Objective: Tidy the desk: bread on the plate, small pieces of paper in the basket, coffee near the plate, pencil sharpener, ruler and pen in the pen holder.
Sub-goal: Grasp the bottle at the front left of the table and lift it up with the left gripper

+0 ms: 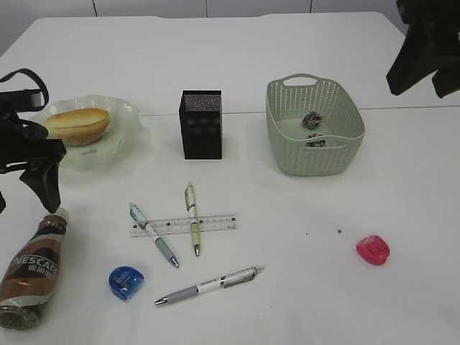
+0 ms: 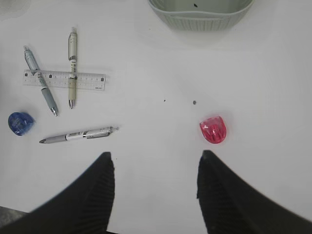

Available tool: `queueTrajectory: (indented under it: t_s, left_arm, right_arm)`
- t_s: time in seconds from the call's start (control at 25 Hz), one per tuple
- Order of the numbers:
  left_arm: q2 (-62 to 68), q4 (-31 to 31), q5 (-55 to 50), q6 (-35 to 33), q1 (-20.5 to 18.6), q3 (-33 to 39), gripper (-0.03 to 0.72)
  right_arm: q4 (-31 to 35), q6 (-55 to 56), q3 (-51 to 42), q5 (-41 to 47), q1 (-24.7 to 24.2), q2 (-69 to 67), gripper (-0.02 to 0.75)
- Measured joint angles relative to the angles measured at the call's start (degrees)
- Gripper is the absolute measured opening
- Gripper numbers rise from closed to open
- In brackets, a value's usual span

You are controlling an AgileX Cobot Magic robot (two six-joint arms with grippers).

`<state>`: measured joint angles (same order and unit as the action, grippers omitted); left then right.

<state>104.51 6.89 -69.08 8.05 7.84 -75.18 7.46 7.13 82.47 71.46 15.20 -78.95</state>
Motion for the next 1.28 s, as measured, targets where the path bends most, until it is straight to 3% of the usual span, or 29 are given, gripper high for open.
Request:
queueTrajectory:
  t_s: [0.28, 0.56, 1.28]
  left_arm:
    - [4.4, -2.7, 1.6, 2.0, 0.6, 0.4, 0.601]
    - [5.7, -3.0, 6.7, 2.2, 0.6, 5.2, 0.593]
    - [13.2, -2.1, 9.5, 2.2, 0.7, 5.3, 0.575]
  right_arm:
    - [0.0, 0.0, 0.0, 0.0, 0.0, 0.0, 0.406]
    - [0.0, 0.0, 0.0, 0.0, 0.0, 0.0, 0.406]
    - [-0.6, 0.0, 0.0, 0.0, 0.0, 0.0, 0.406]
